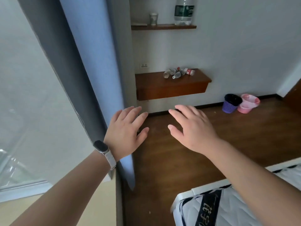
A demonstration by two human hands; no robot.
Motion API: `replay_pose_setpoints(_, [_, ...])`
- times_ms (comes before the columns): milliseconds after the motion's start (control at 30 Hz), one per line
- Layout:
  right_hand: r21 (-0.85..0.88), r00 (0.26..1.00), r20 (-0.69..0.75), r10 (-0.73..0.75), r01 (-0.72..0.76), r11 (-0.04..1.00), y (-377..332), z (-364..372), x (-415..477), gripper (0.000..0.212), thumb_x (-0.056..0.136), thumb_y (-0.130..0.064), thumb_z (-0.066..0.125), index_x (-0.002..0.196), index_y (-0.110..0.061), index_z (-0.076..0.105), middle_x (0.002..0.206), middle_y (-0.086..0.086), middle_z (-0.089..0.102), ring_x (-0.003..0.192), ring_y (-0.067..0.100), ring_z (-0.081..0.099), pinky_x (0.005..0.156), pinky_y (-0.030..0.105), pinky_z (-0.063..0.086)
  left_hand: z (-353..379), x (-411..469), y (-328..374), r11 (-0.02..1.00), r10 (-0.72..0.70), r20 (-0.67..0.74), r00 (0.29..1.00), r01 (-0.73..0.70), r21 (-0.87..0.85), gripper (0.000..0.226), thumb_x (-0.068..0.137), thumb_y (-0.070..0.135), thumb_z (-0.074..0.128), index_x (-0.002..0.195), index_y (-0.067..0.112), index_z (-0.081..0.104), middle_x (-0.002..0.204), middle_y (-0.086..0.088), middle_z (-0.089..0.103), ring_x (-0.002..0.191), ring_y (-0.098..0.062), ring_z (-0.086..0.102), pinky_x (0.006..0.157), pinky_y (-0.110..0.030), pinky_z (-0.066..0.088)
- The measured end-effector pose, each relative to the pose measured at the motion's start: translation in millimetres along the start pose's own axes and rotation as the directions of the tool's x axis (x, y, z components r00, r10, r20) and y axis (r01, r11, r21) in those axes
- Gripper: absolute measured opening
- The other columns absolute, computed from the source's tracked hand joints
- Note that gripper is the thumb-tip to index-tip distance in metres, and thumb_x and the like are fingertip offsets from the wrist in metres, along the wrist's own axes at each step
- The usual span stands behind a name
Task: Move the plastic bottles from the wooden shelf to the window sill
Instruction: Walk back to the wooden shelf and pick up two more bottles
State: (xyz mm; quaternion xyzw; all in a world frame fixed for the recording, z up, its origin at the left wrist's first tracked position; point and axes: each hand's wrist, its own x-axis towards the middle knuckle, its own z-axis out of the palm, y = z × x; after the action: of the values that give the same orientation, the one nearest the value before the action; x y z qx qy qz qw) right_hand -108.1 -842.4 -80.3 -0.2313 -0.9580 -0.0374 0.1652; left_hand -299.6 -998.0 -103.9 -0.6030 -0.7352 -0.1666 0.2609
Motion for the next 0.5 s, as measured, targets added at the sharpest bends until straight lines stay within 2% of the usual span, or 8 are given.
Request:
replay_pose_setpoints(167, [-0.063,0.998,0.03,0.047,-0.046,0.997,15,4,19,0.059,0.094,-0.054,0.031,0.138,-0.022,0.052,0.142,0.004,0.051,0.129,0.028,0.047,0.104,0.047,0.04,18,25,-23,0.999,0.017,-0.017,1.0,-0.018,-0.036,0.045,0.094,0.04,0.05,0.127,0.012,0.065,0.132,-0.013,0.065,0.122,-0.039,0.059,0.099,-0.054,0.046])
replay_pose_setpoints(500, [-0.083,0.996,0.026,0.09,-0.087,0.993,43,26,58,0.055,0.094,-0.051,0.038,0.135,-0.019,0.056,0.138,0.006,0.054,0.125,0.028,0.049,0.102,0.046,0.041,62,80,-39,0.996,0.074,-0.039,0.997,-0.076,-0.056,0.046,0.094,0.042,0.049,0.124,0.013,0.067,0.129,-0.012,0.066,0.121,-0.038,0.06,0.102,-0.055,0.045])
